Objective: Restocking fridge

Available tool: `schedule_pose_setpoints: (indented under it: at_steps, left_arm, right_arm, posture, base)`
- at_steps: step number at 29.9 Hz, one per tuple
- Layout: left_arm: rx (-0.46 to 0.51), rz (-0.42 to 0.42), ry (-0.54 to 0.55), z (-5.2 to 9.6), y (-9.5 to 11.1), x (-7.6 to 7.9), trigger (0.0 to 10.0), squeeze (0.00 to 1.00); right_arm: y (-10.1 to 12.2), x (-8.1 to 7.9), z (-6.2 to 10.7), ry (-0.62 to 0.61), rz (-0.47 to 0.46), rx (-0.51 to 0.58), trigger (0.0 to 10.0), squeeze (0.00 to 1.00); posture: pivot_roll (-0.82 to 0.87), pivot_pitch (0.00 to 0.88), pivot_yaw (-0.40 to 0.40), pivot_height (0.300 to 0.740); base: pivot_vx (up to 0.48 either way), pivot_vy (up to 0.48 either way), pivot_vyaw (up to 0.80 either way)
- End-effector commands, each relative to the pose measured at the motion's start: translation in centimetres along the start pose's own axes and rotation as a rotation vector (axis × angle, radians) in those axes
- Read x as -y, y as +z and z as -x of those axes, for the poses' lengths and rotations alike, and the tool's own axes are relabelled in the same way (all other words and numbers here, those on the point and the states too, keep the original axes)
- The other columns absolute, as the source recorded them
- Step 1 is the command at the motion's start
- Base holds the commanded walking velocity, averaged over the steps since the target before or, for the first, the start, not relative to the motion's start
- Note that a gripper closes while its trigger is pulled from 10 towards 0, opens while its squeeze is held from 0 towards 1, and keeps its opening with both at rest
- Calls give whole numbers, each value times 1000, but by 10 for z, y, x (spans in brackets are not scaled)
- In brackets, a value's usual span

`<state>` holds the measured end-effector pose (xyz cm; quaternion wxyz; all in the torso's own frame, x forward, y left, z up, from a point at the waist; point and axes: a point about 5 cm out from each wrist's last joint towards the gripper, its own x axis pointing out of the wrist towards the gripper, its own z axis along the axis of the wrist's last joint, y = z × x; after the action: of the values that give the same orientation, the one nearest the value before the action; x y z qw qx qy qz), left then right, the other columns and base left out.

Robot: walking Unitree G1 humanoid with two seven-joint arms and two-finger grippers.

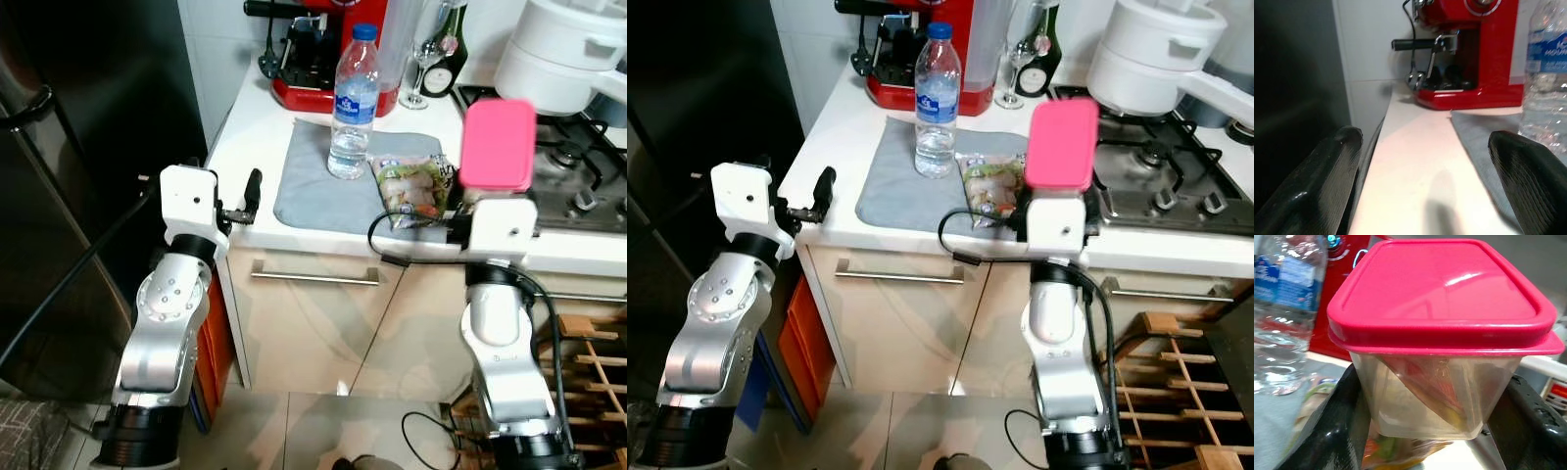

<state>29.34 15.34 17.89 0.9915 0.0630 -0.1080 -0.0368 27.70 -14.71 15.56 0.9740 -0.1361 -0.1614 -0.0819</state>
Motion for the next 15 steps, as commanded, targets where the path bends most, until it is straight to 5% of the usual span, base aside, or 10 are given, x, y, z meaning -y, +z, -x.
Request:
schedule_pose_setpoints:
  at_steps: [1, 15]
  left_arm:
    - [23, -13, 13, 1, 6, 2, 10000, 0]
    - [48, 27, -21, -23, 9, 6, 10000, 0]
  right_arm:
    - [2, -1, -3, 10, -13, 12, 0, 12]
    - [-15, -11, -27, 5, -165, -77, 0, 0]
  posture:
    - [-48, 0, -63, 740]
    - [-66, 0, 12, 740]
  base:
    - [0, 0, 0]
    - [0, 0, 0]
